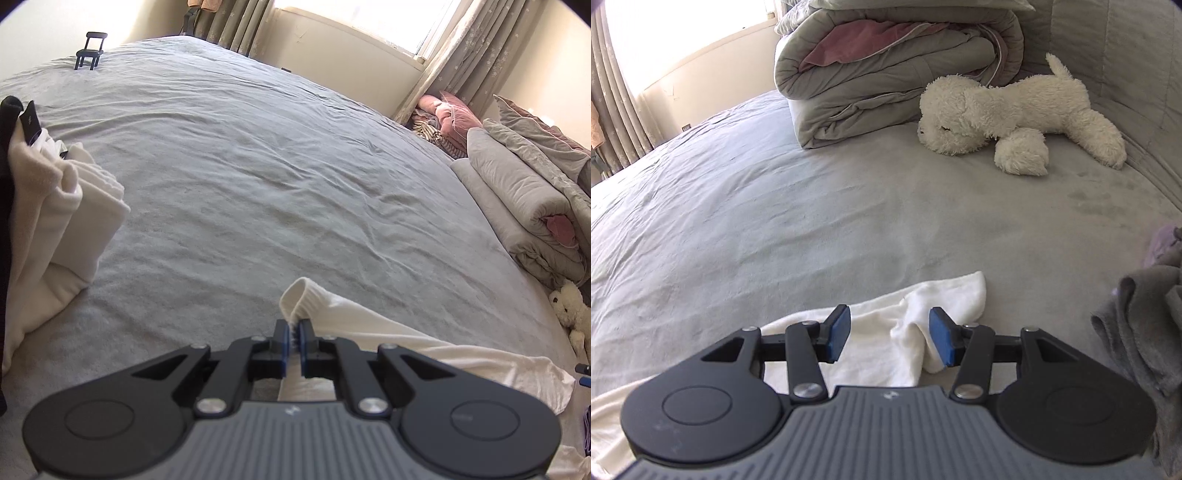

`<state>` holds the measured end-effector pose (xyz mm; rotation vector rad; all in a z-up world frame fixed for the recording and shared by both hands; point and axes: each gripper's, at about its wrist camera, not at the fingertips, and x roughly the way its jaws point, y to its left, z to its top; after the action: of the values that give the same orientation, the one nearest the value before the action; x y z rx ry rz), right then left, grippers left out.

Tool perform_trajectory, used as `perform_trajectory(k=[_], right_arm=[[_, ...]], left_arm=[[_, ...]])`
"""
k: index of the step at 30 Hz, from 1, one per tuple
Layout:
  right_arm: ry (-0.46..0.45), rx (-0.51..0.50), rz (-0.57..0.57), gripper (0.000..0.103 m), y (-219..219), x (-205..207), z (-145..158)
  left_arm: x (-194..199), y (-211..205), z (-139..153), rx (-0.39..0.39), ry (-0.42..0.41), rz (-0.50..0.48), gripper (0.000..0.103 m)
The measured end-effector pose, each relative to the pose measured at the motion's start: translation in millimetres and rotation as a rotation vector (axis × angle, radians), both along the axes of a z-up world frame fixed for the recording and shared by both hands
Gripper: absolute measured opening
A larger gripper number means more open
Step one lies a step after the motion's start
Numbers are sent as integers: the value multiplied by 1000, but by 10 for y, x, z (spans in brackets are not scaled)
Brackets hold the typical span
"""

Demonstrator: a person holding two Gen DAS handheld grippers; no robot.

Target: Fold clothes

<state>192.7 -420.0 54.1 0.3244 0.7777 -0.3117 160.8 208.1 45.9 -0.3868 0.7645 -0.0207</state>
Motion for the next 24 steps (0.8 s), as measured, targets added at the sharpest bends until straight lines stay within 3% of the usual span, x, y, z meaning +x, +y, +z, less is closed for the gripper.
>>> perform_trajectory(k=[5, 8, 10, 11, 12, 13, 14, 18, 24], right_arm=[[15, 48, -58, 50, -224, 278, -66], [119, 69, -104, 50, -317, 432, -194], [194, 40, -131, 39, -335, 510, -318], [194, 16, -131, 38, -322, 528, -337], [183, -7, -128, 34, -304, 547, -337], [175, -43, -118, 12, -280, 571, -341], [172, -80, -104, 0, -258, 588, -348], [97, -113, -96, 0, -237, 467, -264], [-119, -165, -89, 0, -202, 7, 176]], left_arm=[[13, 3, -15, 19, -3, -12, 6], [19, 21, -29, 12, 3, -13, 6], [21, 13, -36, 19, 4, -16, 6], [19, 11, -37, 22, 3, -17, 6], [17, 10, -38, 24, 2, -18, 6], [15, 8, -39, 26, 1, -19, 6], [14, 7, -40, 29, 0, -20, 6], [0, 16, -9, 21, -13, -22, 5], [-48, 14, 88, 18, -52, -24, 5]])
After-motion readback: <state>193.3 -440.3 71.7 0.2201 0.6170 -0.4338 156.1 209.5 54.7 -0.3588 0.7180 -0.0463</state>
